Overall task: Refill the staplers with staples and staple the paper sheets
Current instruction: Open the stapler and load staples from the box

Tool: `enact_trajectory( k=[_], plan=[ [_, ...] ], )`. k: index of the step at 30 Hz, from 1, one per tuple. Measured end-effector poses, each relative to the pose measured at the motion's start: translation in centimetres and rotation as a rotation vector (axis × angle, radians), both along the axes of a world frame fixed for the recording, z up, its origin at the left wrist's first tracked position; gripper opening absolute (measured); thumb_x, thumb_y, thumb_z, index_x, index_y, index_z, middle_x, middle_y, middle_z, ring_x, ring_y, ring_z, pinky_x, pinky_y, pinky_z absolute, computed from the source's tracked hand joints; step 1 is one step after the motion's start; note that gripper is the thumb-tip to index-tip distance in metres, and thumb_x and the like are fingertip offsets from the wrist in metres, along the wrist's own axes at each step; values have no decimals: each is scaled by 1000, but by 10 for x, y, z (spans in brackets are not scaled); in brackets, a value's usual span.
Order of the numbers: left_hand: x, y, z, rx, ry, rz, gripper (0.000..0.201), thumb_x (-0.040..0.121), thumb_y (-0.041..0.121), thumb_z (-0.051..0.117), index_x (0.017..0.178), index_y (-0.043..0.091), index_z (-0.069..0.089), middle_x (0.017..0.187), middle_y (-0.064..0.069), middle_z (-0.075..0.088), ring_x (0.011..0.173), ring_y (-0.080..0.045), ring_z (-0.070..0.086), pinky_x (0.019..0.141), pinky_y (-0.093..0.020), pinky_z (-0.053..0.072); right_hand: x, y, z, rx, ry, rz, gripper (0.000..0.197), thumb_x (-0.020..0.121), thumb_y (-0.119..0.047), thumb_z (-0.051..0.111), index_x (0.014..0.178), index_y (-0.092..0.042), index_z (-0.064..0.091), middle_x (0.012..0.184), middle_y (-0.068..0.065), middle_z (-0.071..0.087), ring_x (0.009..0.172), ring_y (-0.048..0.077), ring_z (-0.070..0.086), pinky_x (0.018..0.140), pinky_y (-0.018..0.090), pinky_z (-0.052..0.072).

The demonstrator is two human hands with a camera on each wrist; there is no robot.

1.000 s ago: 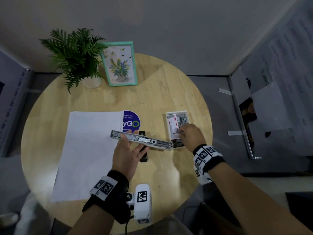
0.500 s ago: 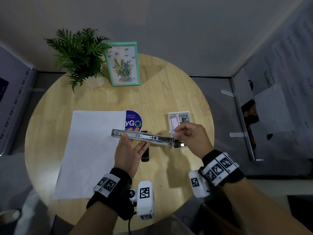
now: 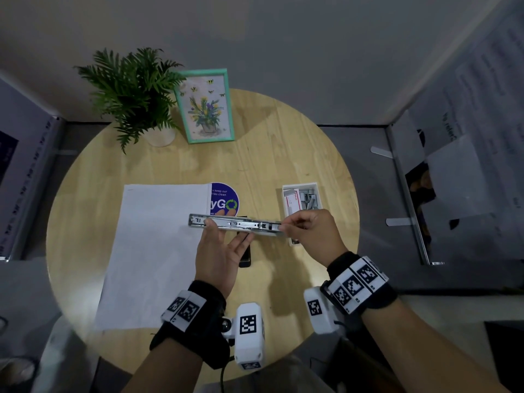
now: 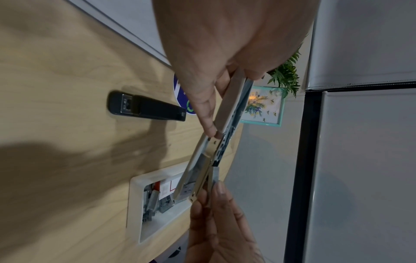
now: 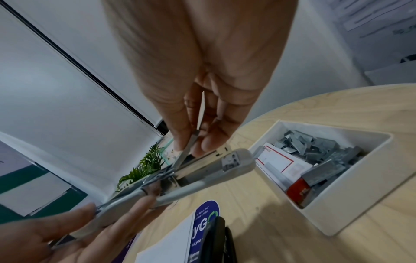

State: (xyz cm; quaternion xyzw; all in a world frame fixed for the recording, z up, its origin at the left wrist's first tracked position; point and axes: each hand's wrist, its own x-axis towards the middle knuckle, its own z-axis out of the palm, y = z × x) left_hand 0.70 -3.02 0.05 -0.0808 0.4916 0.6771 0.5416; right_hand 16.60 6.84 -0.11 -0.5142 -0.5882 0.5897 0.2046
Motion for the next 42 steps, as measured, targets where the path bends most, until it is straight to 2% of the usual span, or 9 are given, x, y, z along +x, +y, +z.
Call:
enact_trajectory(
  k=[8, 14, 18, 23, 27, 32, 34, 38, 42],
  plan=[
    [0, -1, 4, 6, 2, 21, 53, 101, 41, 32, 143, 9, 37, 144, -9, 51, 121, -37, 57, 94, -46, 52, -2, 4, 1, 5, 4, 36, 27, 76, -3, 75, 65, -27, 70, 55, -14, 69, 55, 5, 59, 62, 23, 48],
    [0, -2, 5, -2, -15, 34, 53, 101, 41, 34, 143, 9, 37, 144, -10, 50, 120, -38, 57, 93, -46, 53, -1, 5, 5, -21, 28, 18, 24, 77, -1, 73, 67, -23, 71, 58, -6, 69, 62, 21, 62, 69, 46, 55],
    [2, -1, 7, 0, -16, 28, 53, 101, 41, 33, 143, 9, 37, 144, -10, 50, 121, -38, 56, 93, -45, 52, -4, 3, 4, 22, -30, 24, 28, 77, -3, 74, 64, -27, 69, 55, -10, 67, 61, 16, 62, 68, 33, 52],
    [4, -1, 9, -8, -6, 26, 51, 101, 41, 32, 141, 10, 40, 143, -9, 52, 122, -38, 55, 93, -44, 53, -6, 0, 1, 98, -130, 33, 26, 77, -8, 73, 64, -30, 68, 63, -7, 66, 63, 14, 60, 65, 27, 46],
    [6, -3, 11, 3, 3, 28, 50, 102, 39, 32, 141, 10, 40, 142, -9, 53, 123, -39, 55, 93, -43, 53, -10, -1, 1, 221, -261, 62, 16, 74, -16, 75, 65, -26, 68, 72, -5, 61, 63, 9, 55, 67, 29, 49],
    [6, -5, 14, 21, -5, 31, 51, 102, 39, 31, 142, 9, 39, 141, -7, 54, 121, -36, 57, 90, -40, 55, -8, -1, 6, 220, -276, 30, 23, 67, -16, 80, 61, -23, 59, 69, -2, 56, 63, 20, 57, 66, 40, 55],
    [5, -6, 13, 24, -20, 30, 52, 102, 40, 31, 142, 8, 39, 141, -6, 54, 122, -36, 56, 92, -41, 54, -6, 1, 7, 217, -307, 12, 24, 64, -19, 84, 65, -17, 61, 67, -5, 52, 63, 15, 51, 64, 36, 51],
    [3, -9, 12, 45, -75, 35, 48, 102, 39, 30, 139, 11, 42, 141, -6, 54, 124, -37, 54, 94, -44, 51, 4, 4, 5, 127, -267, -31, 30, 61, -18, 88, 76, -5, 65, 70, -1, 50, 59, 8, 46, 51, 10, 39],
    [3, -11, 10, 66, -101, 35, 49, 101, 40, 31, 139, 11, 43, 140, -6, 54, 123, -37, 55, 94, -44, 51, 12, 7, 2, -18, -124, -70, 28, 62, -8, 87, 79, -1, 66, 69, 3, 55, 53, 6, 54, 50, 12, 44]
  ],
)
